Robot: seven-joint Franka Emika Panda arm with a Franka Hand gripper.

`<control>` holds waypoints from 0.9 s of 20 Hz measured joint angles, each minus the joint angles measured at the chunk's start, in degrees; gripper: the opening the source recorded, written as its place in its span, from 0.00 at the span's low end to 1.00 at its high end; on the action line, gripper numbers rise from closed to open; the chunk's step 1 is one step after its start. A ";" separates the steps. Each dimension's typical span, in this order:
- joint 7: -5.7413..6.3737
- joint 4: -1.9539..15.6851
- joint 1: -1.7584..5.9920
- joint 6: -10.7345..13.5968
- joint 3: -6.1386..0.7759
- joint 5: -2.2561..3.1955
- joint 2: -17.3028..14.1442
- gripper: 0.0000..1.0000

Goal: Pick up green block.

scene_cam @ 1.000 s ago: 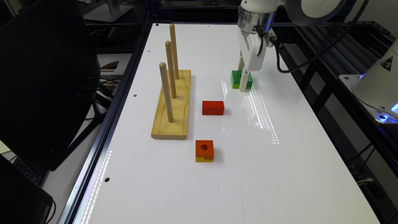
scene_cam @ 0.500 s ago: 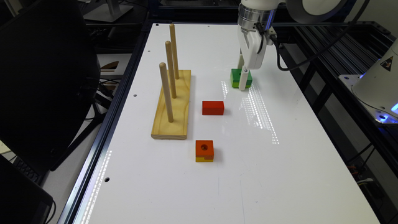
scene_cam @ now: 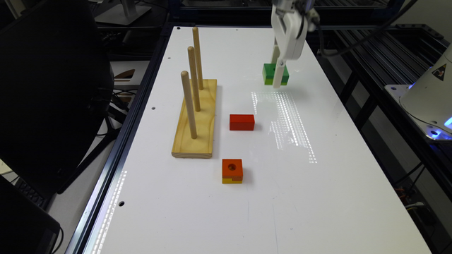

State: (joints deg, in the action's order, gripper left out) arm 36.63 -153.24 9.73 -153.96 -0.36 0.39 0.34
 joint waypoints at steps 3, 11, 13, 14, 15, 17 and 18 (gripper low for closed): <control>0.00 -0.82 0.00 0.63 -0.01 0.00 1.33 0.00; 0.00 -0.93 0.00 2.22 -0.01 0.00 3.88 0.00; 0.00 -0.93 0.00 4.55 -0.01 0.00 6.33 0.00; 0.00 -0.93 0.00 5.80 -0.02 0.00 7.63 0.00; 0.00 -0.94 0.00 6.86 -0.02 0.00 8.69 0.00; 0.00 -0.98 -0.01 8.57 -0.02 0.00 10.40 0.00; 0.00 -0.98 -0.01 9.17 -0.02 0.00 10.95 0.00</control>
State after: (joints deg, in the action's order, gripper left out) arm 36.63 -154.22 9.72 -144.80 -0.38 0.39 11.29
